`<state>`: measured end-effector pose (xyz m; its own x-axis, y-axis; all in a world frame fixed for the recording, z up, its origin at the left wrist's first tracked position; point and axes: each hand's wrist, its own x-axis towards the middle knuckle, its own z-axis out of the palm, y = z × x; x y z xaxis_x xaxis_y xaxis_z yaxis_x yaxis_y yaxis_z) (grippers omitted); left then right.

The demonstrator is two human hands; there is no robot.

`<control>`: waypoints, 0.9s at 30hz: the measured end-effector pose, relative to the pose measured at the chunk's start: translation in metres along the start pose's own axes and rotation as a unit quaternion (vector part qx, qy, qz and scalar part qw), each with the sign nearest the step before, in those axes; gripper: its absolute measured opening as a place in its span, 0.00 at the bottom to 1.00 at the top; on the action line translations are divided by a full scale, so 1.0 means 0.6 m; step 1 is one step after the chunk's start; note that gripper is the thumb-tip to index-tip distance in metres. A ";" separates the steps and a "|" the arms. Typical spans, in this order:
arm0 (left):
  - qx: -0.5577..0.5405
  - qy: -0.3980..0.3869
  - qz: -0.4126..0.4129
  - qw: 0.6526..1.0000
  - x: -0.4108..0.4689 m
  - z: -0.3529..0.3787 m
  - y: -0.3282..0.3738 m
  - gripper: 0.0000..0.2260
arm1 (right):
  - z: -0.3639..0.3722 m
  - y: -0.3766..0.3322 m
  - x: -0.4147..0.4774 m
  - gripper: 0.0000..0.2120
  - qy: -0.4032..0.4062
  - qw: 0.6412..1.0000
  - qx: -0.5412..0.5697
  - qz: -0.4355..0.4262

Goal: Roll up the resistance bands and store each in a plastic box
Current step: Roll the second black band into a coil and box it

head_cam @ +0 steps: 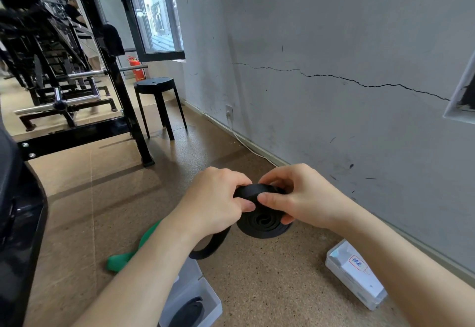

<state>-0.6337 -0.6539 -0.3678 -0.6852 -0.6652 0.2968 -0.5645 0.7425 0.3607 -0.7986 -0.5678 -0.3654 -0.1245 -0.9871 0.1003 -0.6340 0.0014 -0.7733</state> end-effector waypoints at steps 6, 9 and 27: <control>-0.019 -0.005 -0.009 1.000 -0.002 0.007 -0.003 0.10 | 0.011 0.001 0.004 0.05 0.021 0.996 -0.080 -0.020; -0.054 0.006 -0.023 0.998 -0.001 0.009 -0.002 0.09 | 0.003 0.000 0.006 0.05 0.046 0.993 -0.106 -0.025; -0.117 0.000 -0.144 0.983 -0.009 0.006 -0.058 0.08 | -0.041 0.030 0.007 0.04 0.167 0.982 -0.083 0.019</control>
<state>-0.6119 -0.6761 -0.3849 -0.5123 -0.8450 0.1536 -0.6131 0.4851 0.6236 -0.8293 -0.5682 -0.3636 -0.3767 -0.8781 0.2950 -0.7363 0.0906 -0.6706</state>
